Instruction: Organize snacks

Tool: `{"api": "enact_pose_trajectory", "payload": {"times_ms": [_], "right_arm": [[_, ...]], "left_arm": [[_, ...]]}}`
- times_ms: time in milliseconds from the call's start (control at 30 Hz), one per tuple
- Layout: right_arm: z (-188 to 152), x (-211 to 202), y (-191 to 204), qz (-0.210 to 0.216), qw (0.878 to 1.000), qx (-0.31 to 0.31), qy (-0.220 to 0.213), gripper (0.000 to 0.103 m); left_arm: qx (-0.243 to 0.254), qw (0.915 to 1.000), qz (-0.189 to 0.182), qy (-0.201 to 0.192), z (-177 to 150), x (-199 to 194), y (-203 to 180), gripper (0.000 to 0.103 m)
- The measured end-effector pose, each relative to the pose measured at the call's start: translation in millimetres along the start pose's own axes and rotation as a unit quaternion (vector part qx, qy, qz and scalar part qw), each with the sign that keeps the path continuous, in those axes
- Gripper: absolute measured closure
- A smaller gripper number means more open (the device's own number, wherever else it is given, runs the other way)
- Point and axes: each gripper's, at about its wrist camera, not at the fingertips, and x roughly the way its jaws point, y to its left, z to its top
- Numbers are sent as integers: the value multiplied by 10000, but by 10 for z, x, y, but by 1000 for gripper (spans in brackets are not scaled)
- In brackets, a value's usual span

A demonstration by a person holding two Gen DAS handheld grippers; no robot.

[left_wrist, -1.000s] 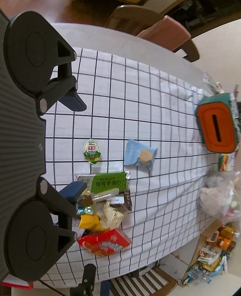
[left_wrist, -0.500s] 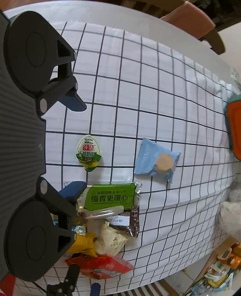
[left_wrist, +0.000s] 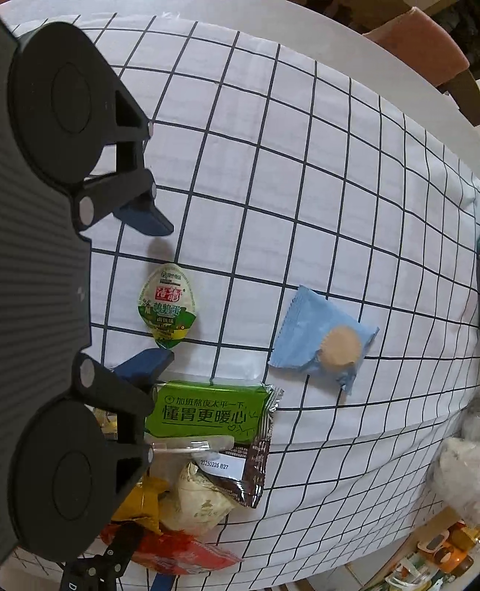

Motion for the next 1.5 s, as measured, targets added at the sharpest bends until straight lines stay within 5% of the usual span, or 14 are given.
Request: {"api": "enact_pose_trajectory", "payload": {"times_ms": [267,467,1500], "right_arm": [[-18,14,53,25,9999,-100,-114,32],[-41,-21,34,82,9998,-7,-183,39],[-220,-897,76,316,9933,541,-969,40]], "left_arm": [[48,9999,70,-121,-19,20,-4,65],[58,9998,-100,-189,-28,-9,27,70],[-269,9976,-375,-516,-192,-429,227,100]]}}
